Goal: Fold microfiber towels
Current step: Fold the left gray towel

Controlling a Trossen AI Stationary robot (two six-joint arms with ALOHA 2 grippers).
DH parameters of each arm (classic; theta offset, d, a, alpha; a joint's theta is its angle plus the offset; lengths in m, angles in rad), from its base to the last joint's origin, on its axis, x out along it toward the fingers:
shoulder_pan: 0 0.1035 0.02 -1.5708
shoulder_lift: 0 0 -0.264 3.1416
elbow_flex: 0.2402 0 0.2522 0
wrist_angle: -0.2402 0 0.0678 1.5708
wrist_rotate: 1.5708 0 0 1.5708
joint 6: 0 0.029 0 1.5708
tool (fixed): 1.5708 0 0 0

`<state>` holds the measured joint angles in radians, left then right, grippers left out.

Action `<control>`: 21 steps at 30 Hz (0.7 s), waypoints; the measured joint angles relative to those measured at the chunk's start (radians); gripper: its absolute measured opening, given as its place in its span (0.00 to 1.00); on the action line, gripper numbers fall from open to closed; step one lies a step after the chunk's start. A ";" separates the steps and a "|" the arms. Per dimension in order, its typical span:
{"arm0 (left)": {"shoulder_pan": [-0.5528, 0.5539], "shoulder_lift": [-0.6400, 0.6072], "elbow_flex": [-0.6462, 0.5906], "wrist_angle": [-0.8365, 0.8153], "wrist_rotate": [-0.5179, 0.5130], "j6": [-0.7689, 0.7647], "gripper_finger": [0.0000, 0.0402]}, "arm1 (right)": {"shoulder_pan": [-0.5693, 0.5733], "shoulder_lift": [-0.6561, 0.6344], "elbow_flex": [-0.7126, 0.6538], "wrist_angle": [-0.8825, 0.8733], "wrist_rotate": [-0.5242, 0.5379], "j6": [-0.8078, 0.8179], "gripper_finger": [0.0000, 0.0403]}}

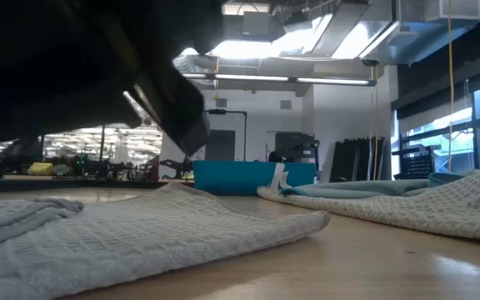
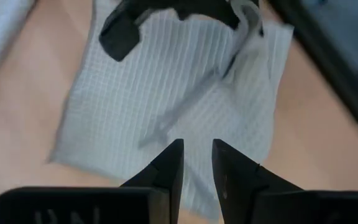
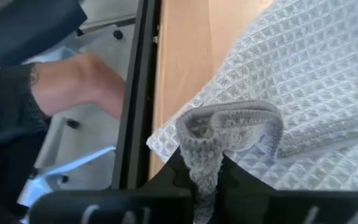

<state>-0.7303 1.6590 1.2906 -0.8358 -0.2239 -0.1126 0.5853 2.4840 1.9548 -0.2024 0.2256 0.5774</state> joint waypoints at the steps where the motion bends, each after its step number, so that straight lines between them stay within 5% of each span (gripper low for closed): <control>1: 0.032 -0.036 -0.054 0.060 0.065 0.006 0.19 | 0.001 0.000 0.001 -0.005 0.001 -0.005 0.02; 7: 0.219 -0.172 -0.333 0.323 0.383 0.004 0.21 | 0.002 0.000 0.002 -0.007 0.001 -0.010 0.05; 14: 0.258 -0.174 -0.466 0.597 0.432 0.134 0.27 | 0.002 0.000 0.002 -0.077 0.001 -0.010 0.02; 21: 0.341 -0.173 -0.517 0.624 0.429 0.175 0.34 | 0.005 -0.030 0.003 -0.292 0.012 0.009 0.04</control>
<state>-0.3898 1.4859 0.7734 -0.2115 0.2050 0.0629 0.5905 2.4544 1.9580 -0.4944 0.2380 0.5859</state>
